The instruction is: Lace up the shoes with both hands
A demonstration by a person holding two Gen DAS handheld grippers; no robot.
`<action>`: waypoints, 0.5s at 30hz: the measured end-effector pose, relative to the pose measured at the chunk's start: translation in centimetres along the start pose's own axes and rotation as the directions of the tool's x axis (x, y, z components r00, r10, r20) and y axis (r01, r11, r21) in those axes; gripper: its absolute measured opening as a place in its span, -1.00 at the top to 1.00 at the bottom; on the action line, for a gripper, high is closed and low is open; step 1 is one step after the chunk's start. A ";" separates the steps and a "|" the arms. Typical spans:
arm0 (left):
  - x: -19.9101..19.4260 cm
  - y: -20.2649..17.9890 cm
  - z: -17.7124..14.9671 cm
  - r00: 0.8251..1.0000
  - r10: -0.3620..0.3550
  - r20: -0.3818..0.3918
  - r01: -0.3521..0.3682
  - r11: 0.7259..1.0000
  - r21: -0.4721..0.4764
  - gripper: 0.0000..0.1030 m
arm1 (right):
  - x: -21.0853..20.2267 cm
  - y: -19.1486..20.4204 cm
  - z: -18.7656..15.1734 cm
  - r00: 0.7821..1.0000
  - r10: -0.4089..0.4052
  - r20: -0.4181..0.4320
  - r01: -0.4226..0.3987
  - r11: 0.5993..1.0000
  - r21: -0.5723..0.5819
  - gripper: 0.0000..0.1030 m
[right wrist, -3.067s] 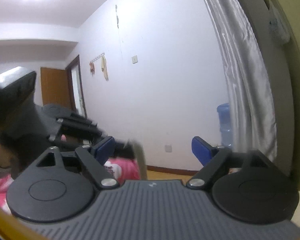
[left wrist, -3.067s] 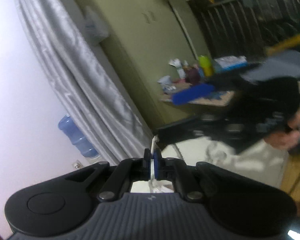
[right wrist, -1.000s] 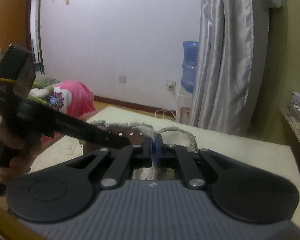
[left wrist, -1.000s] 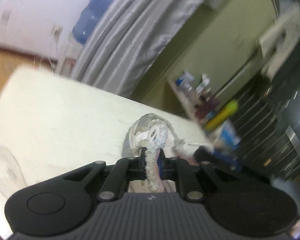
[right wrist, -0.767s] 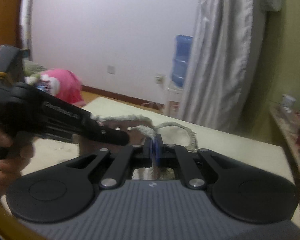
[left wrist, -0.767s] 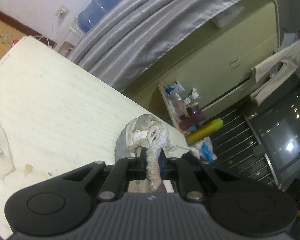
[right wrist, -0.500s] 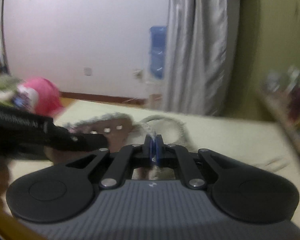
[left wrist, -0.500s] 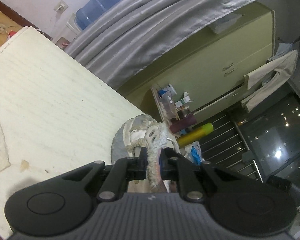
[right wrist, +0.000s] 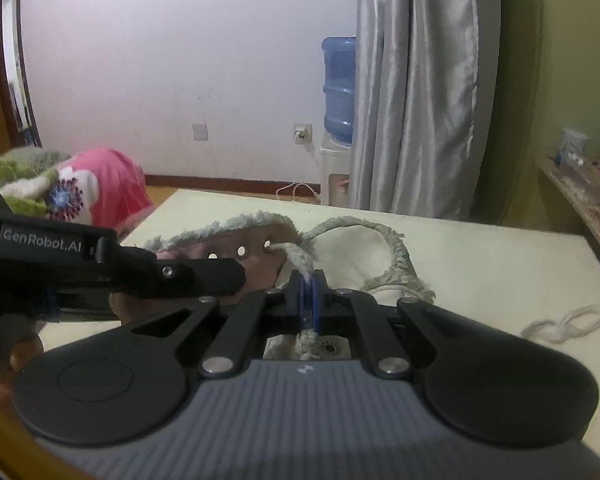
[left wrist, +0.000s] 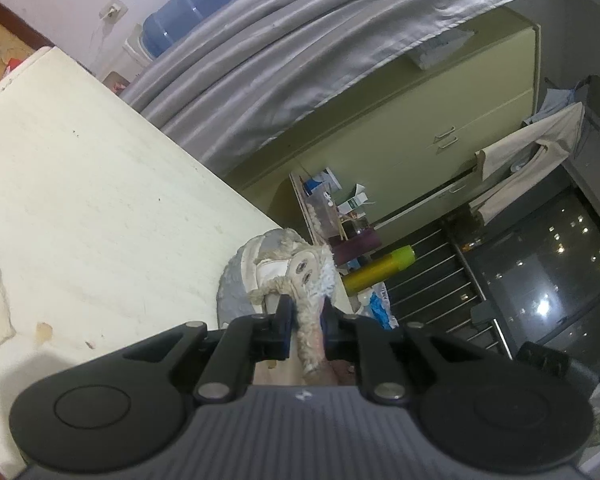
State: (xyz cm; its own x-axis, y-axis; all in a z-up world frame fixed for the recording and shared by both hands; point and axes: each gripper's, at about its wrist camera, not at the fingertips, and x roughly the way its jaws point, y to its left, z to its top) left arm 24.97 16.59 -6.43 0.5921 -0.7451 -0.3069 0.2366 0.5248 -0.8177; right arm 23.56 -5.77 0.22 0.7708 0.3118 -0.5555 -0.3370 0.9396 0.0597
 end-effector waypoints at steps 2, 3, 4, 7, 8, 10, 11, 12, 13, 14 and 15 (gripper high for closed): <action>0.0 0.0 0.0 1.000 0.000 -0.001 0.000 1.000 0.002 0.75 | 0.1 -0.2 0.0 1.000 0.008 -0.004 -0.007 1.000 0.019 0.95; 0.0 -0.1 0.1 1.000 0.001 -0.002 -0.001 1.000 0.005 0.75 | 0.1 -0.2 0.0 1.000 0.008 -0.004 -0.008 1.000 0.027 0.95; 0.0 -0.1 0.1 1.000 0.004 -0.001 -0.004 1.000 0.011 0.75 | 0.0 -0.1 0.0 1.000 0.007 -0.002 -0.007 1.000 0.024 0.95; -0.1 -0.6 0.2 1.000 0.022 -0.004 -0.022 0.999 0.048 0.75 | 0.2 0.0 0.0 1.000 0.010 -0.008 -0.010 1.000 0.018 0.95; -0.1 -0.8 0.2 1.000 0.030 -0.006 -0.029 0.998 0.064 0.73 | 0.3 0.1 0.0 1.000 0.010 -0.013 -0.010 1.000 0.011 0.95; -0.1 -1.4 0.3 0.999 0.046 -0.015 -0.044 0.993 0.106 0.59 | 0.4 0.4 0.1 1.000 0.010 -0.026 -0.010 1.000 -0.027 0.94; -0.2 -1.7 0.4 0.999 0.050 -0.020 -0.047 0.990 0.133 0.43 | 0.5 0.6 0.2 0.999 0.008 -0.031 -0.009 0.999 -0.047 0.94; -0.3 -2.0 0.5 0.998 0.055 -0.025 -0.050 0.986 0.159 0.37 | 0.6 0.7 0.2 0.999 0.008 -0.033 -0.010 0.998 -0.058 0.94; -0.6 -2.2 0.5 0.999 0.049 -0.023 -0.045 0.983 0.179 0.36 | 0.7 0.8 0.2 0.999 0.009 -0.035 -0.011 0.998 -0.067 0.94; -1.1 -2.2 0.5 0.999 0.030 -0.014 -0.027 0.982 0.185 0.29 | 0.7 0.7 0.3 0.999 0.015 -0.036 -0.018 0.997 -0.069 0.94; -1.7 -2.1 0.6 1.000 0.002 -0.003 -0.001 0.985 0.173 0.26 | 0.8 0.6 0.3 0.999 0.022 -0.037 -0.024 0.997 -0.071 0.94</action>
State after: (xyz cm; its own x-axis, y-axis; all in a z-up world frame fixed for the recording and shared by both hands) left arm 23.95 16.97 -3.87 0.5899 -0.7457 -0.3098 0.3660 0.5889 -0.7206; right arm 24.14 -4.91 0.11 0.7426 0.3265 -0.5847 -0.3932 0.9193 0.0139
